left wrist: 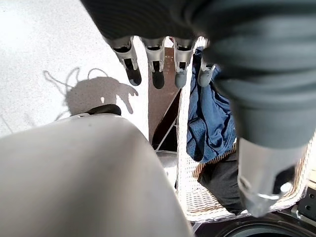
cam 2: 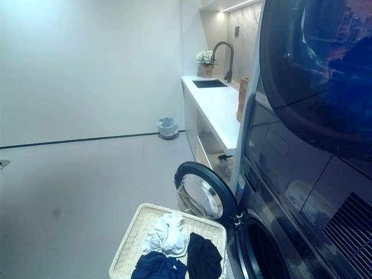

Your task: Put the clothes into the washing machine.

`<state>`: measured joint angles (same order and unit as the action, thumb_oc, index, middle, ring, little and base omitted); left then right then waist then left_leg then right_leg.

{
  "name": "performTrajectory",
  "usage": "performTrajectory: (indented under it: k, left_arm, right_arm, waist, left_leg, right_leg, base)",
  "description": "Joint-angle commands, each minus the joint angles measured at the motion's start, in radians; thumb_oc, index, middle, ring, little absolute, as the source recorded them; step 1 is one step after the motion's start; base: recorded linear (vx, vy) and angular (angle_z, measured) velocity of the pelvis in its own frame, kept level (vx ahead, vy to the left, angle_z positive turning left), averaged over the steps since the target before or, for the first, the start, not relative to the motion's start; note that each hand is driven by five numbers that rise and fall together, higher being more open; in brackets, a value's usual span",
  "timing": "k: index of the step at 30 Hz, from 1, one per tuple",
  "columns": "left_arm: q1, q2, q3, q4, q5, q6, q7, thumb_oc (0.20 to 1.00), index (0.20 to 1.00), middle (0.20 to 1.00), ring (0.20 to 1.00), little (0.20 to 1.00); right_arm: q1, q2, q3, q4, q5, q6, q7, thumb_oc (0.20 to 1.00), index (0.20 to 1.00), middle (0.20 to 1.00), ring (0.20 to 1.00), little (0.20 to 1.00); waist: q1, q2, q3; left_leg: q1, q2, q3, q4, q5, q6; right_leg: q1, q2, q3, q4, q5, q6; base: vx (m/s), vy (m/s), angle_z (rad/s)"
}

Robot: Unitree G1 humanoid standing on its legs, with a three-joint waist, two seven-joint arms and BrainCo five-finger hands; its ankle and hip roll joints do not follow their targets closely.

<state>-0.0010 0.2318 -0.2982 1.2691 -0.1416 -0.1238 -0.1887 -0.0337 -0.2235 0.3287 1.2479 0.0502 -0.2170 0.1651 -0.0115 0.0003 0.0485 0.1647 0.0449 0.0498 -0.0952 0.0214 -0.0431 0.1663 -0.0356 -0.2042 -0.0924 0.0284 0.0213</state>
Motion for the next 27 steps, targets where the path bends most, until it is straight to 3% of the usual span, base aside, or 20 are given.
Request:
performTrajectory:
  k: [1, 5, 6, 11, 16, 17, 21, 27]
  left_arm:
    - [-0.096, -0.049, -0.019, 0.034, -0.019, -0.049, 0.026, 1.000, 1.000, 1.000, 1.000, 1.000]
    - [-0.104, -0.045, -0.014, 0.032, -0.009, -0.068, 0.111, 1.000, 1.000, 1.000, 1.000, 1.000]
    - [-0.114, -0.038, -0.002, 0.027, -0.006, -0.085, 0.181, 1.000, 1.000, 1.000, 1.000, 1.000]
    - [-0.144, -0.019, 0.031, 0.011, 0.005, -0.119, 0.331, 1.000, 1.000, 1.000, 1.000, 1.000]
    - [-0.153, -0.011, 0.034, 0.003, 0.009, -0.127, 0.371, 1.000, 1.000, 1.000, 1.000, 1.000]
    - [-0.186, 0.007, 0.031, -0.013, 0.022, -0.146, 0.474, 1.000, 1.000, 1.000, 1.000, 1.000]
    - [-0.283, 0.027, -0.001, -0.029, 0.020, -0.153, 0.616, 1.000, 1.000, 1.000, 1.000, 1.000]
    - [-0.450, 0.053, -0.027, -0.031, -0.051, -0.162, 0.722, 1.000, 1.000, 1.000, 1.000, 1.000]
  right_arm:
    - [-0.089, 0.016, 0.033, 0.043, -0.003, -0.013, 0.003, 1.000, 1.000, 1.000, 1.000, 1.000]
    - [-0.090, 0.013, 0.037, 0.041, -0.009, -0.011, 0.011, 1.000, 1.000, 1.000, 1.000, 1.000]
    - [-0.089, 0.010, 0.039, 0.039, -0.010, -0.009, 0.012, 1.000, 1.000, 1.000, 1.000, 1.000]
    - [-0.086, -0.004, 0.042, 0.038, -0.009, -0.010, 0.018, 1.000, 1.000, 1.000, 1.000, 1.000]
    - [-0.083, -0.012, 0.045, 0.031, -0.008, -0.011, 0.020, 1.000, 1.000, 1.000, 1.000, 1.000]
    - [-0.083, -0.035, 0.054, 0.012, 0.005, -0.013, 0.025, 1.000, 1.000, 1.000, 1.000, 1.000]
    - [-0.136, -0.066, 0.095, -0.024, 0.035, -0.013, 0.027, 1.000, 1.000, 1.000, 1.000, 1.000]
    - [-0.266, -0.093, 0.150, -0.050, 0.068, -0.017, 0.024, 1.000, 1.000, 1.000, 1.000, 1.000]
  waist:
    - [-0.001, -0.018, 0.055]
    - [-0.005, -0.018, 0.059]
    - [-0.008, -0.018, 0.062]
    - [-0.017, -0.016, 0.075]
    - [-0.021, -0.014, 0.082]
    - [-0.035, -0.008, 0.105]
    - [-0.057, 0.007, 0.172]
    - [-0.097, 0.021, 0.296]
  left_leg:
    - [0.027, -0.085, 0.073, 0.010, -0.099, 0.054]
    - [0.026, -0.083, 0.079, 0.012, -0.100, 0.054]
    - [0.025, -0.083, 0.081, 0.014, -0.099, 0.053]
    - [0.017, -0.083, 0.093, 0.024, -0.098, 0.050]
    - [0.011, -0.082, 0.098, 0.029, -0.098, 0.049]
    - [-0.016, -0.080, 0.110, 0.047, -0.098, 0.049]
    - [-0.113, -0.079, 0.124, 0.088, -0.091, 0.053]
    - [-0.282, -0.092, 0.140, 0.196, -0.091, 0.054]
  right_leg:
    - [-0.001, 0.022, 0.054, 0.041, -0.072, 0.054]
    - [-0.003, 0.023, 0.059, 0.041, -0.071, 0.054]
    - [-0.005, 0.023, 0.061, 0.041, -0.069, 0.054]
    - [-0.012, 0.018, 0.067, 0.036, -0.059, 0.057]
    - [-0.020, 0.016, 0.070, 0.036, -0.056, 0.057]
    - [-0.048, 0.012, 0.083, 0.041, -0.049, 0.058]
    - [-0.160, 0.003, 0.120, 0.080, -0.039, 0.055]
    - [-0.333, -0.009, 0.180, 0.131, -0.007, 0.054]
  base:
    - [0.05, 0.012, 0.00]
    - [0.06, 0.020, -0.01]
    - [0.07, 0.033, -0.01]
    - [0.10, 0.044, -0.02]
    - [0.04, 0.029, -0.02]
    - [0.14, 0.115, -0.10]
    - [-0.08, 0.093, -0.30]
    - [-0.10, 0.098, -0.28]
